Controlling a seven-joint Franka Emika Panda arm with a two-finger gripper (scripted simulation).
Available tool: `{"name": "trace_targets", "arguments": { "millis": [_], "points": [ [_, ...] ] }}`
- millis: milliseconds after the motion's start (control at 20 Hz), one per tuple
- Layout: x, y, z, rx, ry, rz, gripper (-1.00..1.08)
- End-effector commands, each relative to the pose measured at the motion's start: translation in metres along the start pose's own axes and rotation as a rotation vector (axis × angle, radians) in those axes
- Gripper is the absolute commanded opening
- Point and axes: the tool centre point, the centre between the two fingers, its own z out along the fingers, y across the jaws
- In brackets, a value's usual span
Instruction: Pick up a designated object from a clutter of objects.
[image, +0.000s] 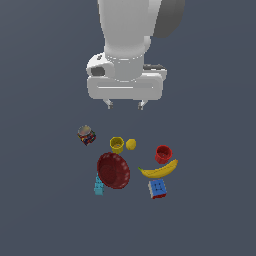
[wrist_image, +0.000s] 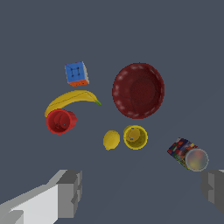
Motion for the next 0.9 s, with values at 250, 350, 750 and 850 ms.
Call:
{"name": "trace_targets", "arguments": {
  "millis": [250,350,750,850],
  "points": [
    [0.002,0.014,-0.003,-0.013,0.007,0.008,1.0],
    [0.002,0.024,-0.006,-0.022,0.011,0.014,1.0],
    [0.003,0.031,-0.005,-0.025,0.013,0.022,1.0],
    [0.003,0.034,-0.001,-0.023,0.013,0.033,1.0]
  ]
}}
